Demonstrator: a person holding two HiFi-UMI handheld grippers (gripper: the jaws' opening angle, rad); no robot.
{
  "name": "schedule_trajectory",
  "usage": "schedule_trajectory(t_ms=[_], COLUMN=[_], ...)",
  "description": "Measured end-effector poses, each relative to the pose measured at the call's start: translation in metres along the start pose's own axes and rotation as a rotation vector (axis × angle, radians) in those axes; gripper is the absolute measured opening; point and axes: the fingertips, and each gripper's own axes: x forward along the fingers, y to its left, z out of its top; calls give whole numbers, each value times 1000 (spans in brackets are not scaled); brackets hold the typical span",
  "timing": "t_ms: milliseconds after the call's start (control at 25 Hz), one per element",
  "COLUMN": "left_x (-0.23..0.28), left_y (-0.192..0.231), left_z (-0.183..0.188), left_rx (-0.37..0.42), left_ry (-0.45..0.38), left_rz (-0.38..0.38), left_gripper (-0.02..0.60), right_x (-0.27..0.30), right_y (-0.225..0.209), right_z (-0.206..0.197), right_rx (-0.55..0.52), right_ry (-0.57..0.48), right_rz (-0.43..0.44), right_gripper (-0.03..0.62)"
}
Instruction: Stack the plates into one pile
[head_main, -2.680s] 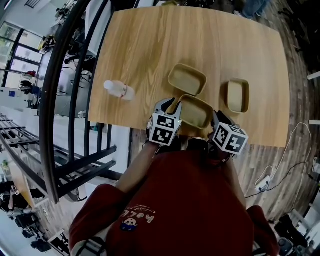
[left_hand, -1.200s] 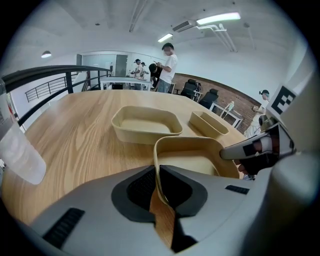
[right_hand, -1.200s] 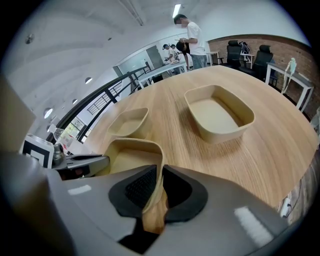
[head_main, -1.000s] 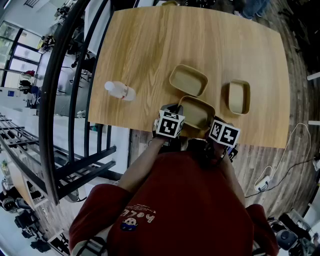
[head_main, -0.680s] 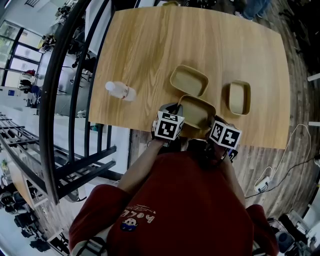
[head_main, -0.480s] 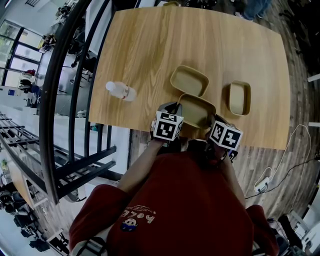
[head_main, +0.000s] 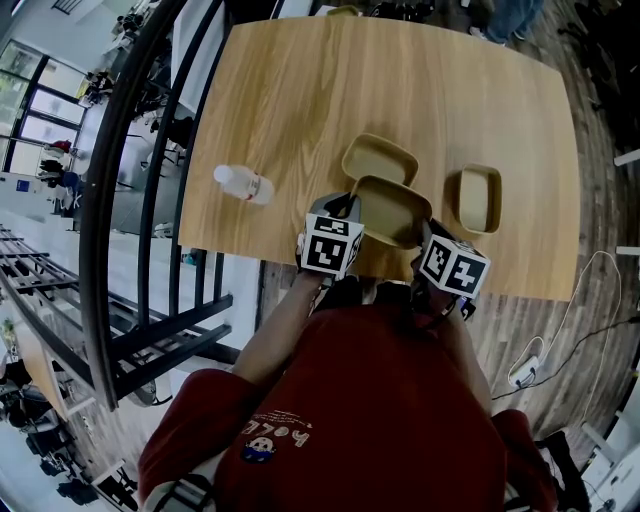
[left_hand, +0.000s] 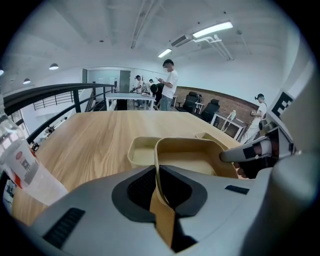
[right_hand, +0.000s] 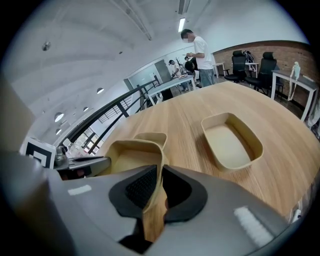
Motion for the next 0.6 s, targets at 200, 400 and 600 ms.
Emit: schedule_trajectory(t_ms=[200,400,600], left_x=[-1,0,3], left_y=[8,18,30], left_z=[16,38,65], left_rx=[14,35,66], left_ry=[-25,-58,-91], left_rz=[15,33,48], left_gripper=[29,29,29], right_x=[2,8,12], right_y=[9,19,29], right_z=[15,34,56], right_rx=[-10,-21,-32], right_ry=[-27,-60,-96], right_rz=[12,41,45], right_gripper=[49,49,49])
